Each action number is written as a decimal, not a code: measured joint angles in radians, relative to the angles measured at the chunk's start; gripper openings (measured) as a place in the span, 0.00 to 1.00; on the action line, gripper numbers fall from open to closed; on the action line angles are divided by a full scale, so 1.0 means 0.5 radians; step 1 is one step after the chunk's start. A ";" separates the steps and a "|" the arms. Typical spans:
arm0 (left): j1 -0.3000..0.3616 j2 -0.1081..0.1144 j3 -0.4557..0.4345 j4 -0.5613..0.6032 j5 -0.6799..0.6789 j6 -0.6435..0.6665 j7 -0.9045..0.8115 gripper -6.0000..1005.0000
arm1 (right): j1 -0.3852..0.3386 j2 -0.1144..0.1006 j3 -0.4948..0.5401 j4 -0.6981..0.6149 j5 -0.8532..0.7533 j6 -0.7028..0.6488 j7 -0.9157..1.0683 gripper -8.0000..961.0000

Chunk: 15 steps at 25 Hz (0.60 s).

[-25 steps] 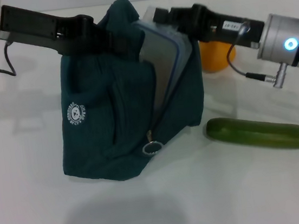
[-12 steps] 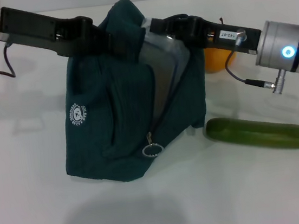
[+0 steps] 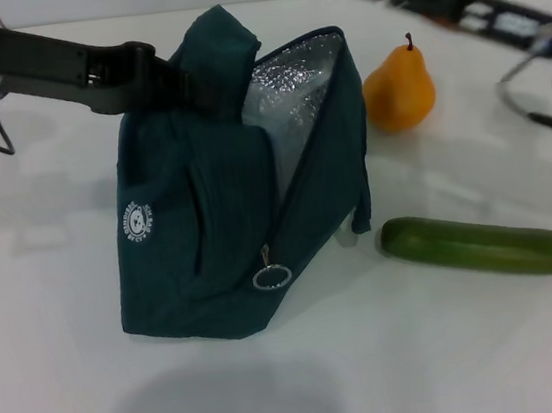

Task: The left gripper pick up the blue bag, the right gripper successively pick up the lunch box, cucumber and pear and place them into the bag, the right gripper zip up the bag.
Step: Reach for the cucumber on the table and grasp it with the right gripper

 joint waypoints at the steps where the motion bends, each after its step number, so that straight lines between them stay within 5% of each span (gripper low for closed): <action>1: 0.008 0.003 0.000 0.000 -0.010 0.000 0.000 0.05 | -0.037 -0.017 0.046 -0.007 -0.001 -0.025 -0.045 0.45; 7: 0.021 0.011 0.000 0.000 -0.033 0.002 0.002 0.05 | -0.272 -0.170 0.216 -0.055 -0.004 0.007 -0.355 0.76; 11: 0.031 0.012 0.000 0.000 -0.034 0.003 0.005 0.05 | -0.293 -0.188 0.219 -0.055 -0.062 0.271 -0.603 0.89; 15: 0.018 0.011 0.001 0.000 -0.034 0.004 0.005 0.05 | -0.231 -0.151 0.219 -0.067 -0.260 0.519 -0.849 0.87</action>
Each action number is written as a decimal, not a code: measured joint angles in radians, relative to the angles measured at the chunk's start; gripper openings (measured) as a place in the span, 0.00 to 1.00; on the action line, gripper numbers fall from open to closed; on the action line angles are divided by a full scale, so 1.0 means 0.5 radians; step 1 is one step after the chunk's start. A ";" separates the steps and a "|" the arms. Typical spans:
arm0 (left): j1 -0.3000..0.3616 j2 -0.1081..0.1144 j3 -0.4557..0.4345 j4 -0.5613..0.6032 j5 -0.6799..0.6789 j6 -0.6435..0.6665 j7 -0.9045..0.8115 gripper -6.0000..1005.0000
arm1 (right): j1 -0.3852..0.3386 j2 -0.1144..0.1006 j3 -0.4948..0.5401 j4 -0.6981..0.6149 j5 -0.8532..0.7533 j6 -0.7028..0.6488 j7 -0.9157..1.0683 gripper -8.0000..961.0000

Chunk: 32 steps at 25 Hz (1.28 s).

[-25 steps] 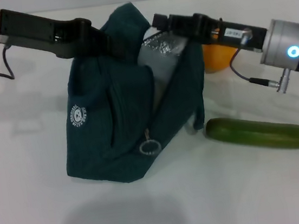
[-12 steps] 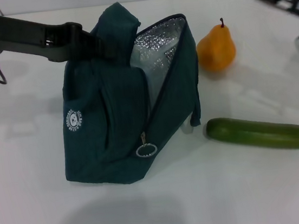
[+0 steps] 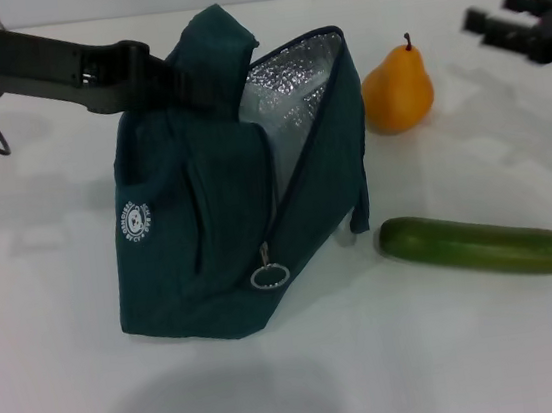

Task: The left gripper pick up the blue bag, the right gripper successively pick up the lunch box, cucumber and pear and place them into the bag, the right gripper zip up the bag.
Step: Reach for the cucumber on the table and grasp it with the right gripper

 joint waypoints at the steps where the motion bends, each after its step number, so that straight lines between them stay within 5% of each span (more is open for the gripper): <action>1: -0.004 0.000 0.001 0.000 0.000 0.000 0.000 0.05 | 0.025 0.024 0.001 -0.019 -0.070 0.082 -0.080 0.86; 8: -0.035 -0.006 0.005 0.000 0.000 -0.002 -0.001 0.05 | 0.164 0.191 0.012 -0.123 -0.301 0.545 -0.420 0.83; 11: -0.045 -0.007 0.002 0.000 0.002 -0.003 -0.001 0.05 | 0.207 0.212 0.016 -0.112 -0.322 0.599 -0.426 0.81; 26: -0.059 -0.005 -0.002 0.000 0.001 -0.021 0.001 0.05 | 0.341 0.225 0.003 0.037 -0.327 0.693 -0.435 0.74; 32: -0.063 -0.002 -0.001 0.000 0.000 -0.025 0.001 0.05 | 0.344 0.229 -0.039 0.023 -0.334 0.690 -0.490 0.58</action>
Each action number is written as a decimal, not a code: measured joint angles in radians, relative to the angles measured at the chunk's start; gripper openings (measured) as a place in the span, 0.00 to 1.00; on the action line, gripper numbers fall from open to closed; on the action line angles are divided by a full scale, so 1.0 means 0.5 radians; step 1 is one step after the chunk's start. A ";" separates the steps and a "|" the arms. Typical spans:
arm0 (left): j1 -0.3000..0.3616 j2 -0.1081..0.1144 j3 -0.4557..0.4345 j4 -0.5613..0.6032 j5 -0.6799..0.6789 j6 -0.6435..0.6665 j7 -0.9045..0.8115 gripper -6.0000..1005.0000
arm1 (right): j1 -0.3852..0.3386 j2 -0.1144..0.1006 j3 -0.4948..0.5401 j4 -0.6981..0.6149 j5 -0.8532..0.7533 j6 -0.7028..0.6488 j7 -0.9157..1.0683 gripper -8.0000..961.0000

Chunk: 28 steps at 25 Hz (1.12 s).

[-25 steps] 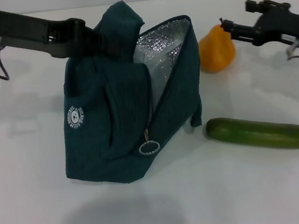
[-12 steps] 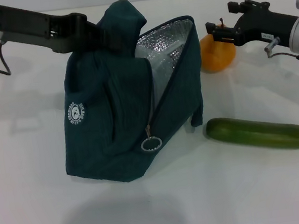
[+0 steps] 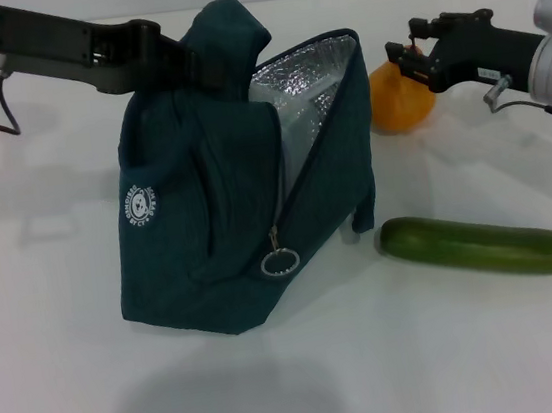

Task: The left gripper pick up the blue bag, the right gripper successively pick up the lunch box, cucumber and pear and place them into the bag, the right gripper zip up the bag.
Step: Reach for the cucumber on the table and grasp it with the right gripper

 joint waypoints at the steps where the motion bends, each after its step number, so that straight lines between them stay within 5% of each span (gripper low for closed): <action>1: 0.000 0.000 0.000 0.000 0.000 0.000 0.000 0.05 | 0.001 0.002 -0.007 -0.002 0.000 0.001 -0.001 0.56; 15: -0.011 0.000 0.000 0.000 0.007 -0.004 0.000 0.05 | 0.004 0.006 -0.014 -0.005 0.000 0.000 -0.005 0.05; 21: -0.010 0.000 0.003 0.000 0.007 -0.004 0.000 0.05 | -0.021 0.005 0.013 -0.028 0.018 -0.005 -0.005 0.04; 28: 0.007 0.001 0.000 0.000 0.005 -0.001 0.000 0.05 | -0.243 -0.012 0.257 -0.297 0.029 -0.189 0.105 0.05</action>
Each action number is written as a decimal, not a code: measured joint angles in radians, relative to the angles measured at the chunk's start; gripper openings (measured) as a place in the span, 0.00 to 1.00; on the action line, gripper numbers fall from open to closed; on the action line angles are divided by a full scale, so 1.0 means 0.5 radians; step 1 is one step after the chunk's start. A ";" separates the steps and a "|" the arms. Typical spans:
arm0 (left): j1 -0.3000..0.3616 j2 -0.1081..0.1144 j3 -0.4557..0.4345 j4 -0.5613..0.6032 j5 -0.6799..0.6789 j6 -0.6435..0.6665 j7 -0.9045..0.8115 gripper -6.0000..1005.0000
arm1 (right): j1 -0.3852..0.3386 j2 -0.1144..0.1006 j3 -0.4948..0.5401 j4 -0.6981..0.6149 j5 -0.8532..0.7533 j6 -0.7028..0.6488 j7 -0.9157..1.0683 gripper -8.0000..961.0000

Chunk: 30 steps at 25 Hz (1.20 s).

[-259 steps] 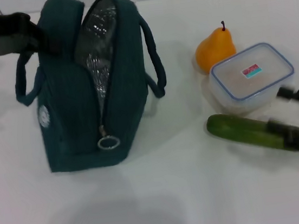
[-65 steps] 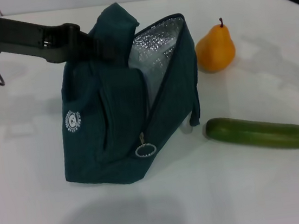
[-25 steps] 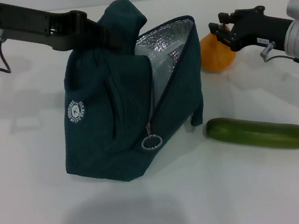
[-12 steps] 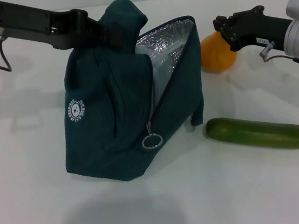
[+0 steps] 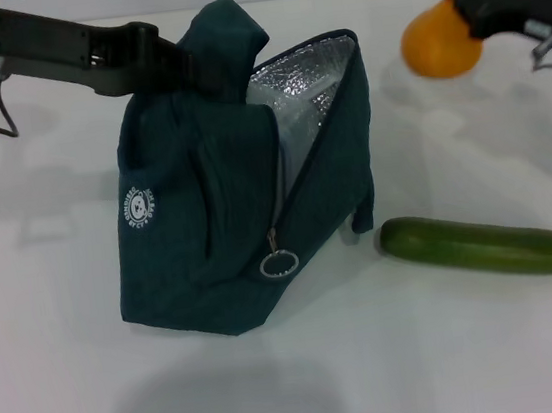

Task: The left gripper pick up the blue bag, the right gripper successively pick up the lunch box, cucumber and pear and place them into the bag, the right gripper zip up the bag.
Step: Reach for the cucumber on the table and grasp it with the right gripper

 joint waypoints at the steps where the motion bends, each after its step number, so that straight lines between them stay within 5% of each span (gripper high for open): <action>1: 0.004 0.000 0.000 0.000 0.000 0.001 0.000 0.05 | -0.019 -0.009 0.036 -0.022 0.000 -0.054 0.049 0.05; 7: 0.014 0.001 0.006 0.000 -0.001 0.003 0.000 0.05 | -0.060 -0.117 0.176 -0.054 -0.002 -0.495 0.464 0.07; 10: 0.012 0.002 0.006 0.000 -0.003 0.004 0.000 0.05 | -0.050 -0.137 0.185 -0.056 -0.010 -0.598 0.570 0.07; 28: 0.024 -0.001 0.009 0.000 -0.005 0.004 0.010 0.05 | -0.105 -0.061 0.171 -0.029 -0.151 -0.669 0.590 0.11; 30: 0.024 -0.001 0.009 -0.001 -0.005 0.003 0.012 0.05 | -0.163 -0.022 0.169 -0.002 -0.259 -0.687 0.587 0.11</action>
